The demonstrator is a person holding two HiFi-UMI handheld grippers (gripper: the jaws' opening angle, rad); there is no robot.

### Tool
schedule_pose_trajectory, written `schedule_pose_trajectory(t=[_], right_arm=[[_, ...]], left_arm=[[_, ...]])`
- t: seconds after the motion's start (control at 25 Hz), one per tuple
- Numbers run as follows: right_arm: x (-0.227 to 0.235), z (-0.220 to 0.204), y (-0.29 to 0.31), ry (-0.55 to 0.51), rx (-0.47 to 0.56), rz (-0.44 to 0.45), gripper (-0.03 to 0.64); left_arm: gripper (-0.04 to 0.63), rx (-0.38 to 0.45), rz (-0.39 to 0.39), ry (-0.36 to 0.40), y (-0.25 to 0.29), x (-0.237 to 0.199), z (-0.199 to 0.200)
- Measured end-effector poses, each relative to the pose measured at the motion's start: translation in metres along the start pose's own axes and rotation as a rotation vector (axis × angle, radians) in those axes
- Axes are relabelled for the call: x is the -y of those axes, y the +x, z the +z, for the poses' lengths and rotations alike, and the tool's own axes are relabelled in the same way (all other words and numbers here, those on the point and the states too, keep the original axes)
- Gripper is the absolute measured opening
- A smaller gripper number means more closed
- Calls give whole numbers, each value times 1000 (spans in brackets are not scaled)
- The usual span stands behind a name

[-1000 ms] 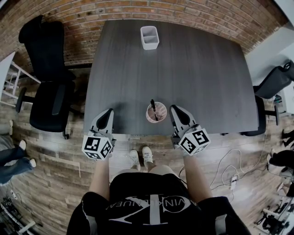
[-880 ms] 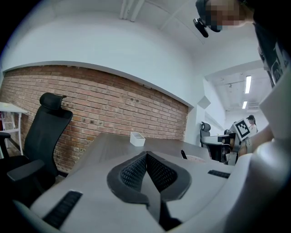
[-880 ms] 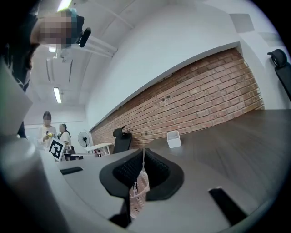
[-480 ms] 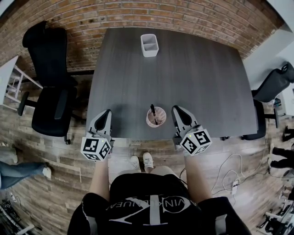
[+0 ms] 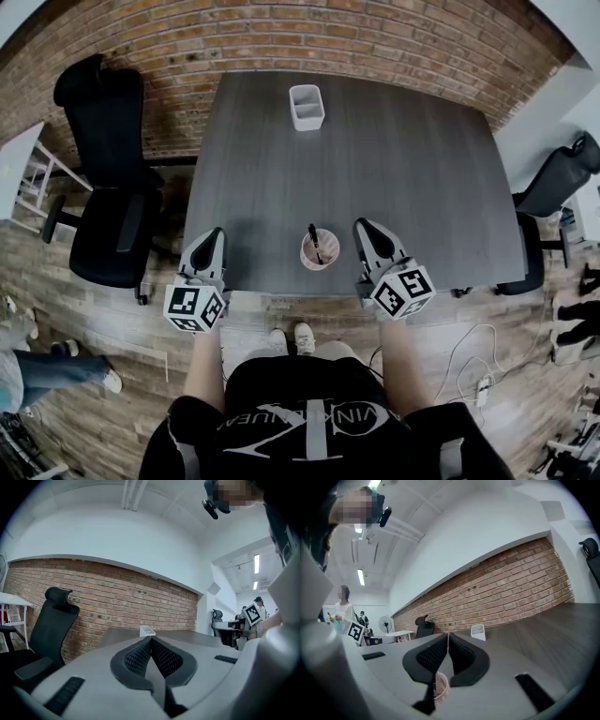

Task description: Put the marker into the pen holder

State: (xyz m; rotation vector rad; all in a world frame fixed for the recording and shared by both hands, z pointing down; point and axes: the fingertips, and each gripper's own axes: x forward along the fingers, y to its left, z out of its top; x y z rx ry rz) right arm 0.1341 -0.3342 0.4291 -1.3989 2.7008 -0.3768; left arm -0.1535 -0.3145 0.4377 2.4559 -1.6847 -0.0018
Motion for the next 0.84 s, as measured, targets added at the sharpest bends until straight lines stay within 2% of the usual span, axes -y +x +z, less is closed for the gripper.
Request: schedule_pose_trajectory(t=[0.84], right_arm=[[0,20,0,-16,30,9,29]], left_arm=[[17,67,59,14,-10,-15,29]])
